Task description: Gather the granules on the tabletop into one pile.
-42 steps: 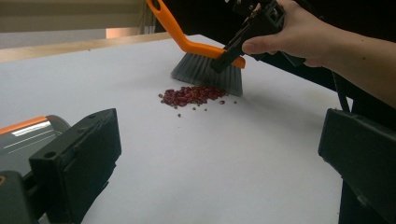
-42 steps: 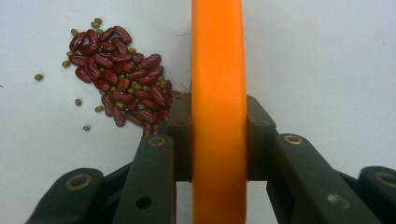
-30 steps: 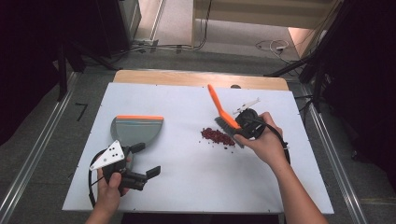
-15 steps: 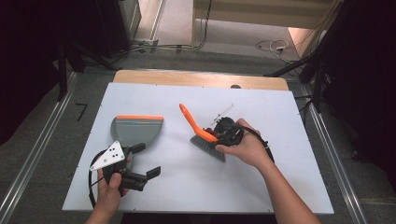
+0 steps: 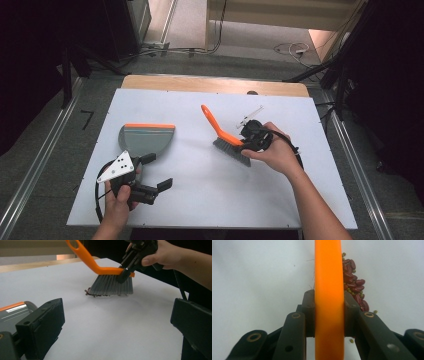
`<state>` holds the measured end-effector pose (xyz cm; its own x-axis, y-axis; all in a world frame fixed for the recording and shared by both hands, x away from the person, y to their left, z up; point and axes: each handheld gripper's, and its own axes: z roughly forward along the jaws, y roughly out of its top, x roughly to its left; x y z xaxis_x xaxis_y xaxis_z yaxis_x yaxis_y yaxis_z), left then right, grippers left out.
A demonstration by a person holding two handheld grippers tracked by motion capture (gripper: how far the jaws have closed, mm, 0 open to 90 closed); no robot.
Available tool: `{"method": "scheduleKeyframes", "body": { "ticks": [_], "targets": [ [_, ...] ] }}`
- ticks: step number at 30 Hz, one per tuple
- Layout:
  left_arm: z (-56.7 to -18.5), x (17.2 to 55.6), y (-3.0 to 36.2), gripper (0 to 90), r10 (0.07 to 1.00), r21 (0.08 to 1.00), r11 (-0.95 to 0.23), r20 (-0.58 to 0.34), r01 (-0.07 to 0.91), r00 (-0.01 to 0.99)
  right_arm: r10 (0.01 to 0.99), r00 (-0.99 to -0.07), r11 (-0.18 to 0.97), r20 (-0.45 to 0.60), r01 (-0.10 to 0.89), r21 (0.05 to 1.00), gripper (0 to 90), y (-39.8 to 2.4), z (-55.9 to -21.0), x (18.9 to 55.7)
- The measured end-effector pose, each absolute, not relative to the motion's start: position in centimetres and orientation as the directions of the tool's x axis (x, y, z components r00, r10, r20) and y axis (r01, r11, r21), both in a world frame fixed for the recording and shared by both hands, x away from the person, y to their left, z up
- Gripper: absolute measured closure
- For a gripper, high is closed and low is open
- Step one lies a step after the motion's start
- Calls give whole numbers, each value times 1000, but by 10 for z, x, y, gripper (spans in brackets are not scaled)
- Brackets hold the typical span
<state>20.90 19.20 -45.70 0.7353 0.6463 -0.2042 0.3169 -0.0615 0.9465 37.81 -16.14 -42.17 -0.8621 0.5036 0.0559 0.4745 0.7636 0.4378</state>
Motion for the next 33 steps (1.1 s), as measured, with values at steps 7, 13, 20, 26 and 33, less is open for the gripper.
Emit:
{"method": "scheduleKeyframes", "body": {
  "ticks": [7,13,20,26,33],
  "targets": [
    [-457,210,192,2,646,946,-60,-206,318,735,349,-932,824,100,356,441,684,-178,-414,369],
    [-457,208,191,2,645,947,-66,-201,316,737,292,-953,869,77,298,396,684,-178,-436,375],
    [-457,209,193,2,647,947,-59,-205,316,734,315,-947,837,62,309,451,684,-184,-440,394],
    [-457,210,193,2,648,947,-61,-204,317,734,392,-918,794,67,374,480,684,-181,-431,393],
    [-457,209,190,2,644,946,-68,-200,315,738,552,-821,678,147,545,494,684,-147,-424,383]
  ]
}}
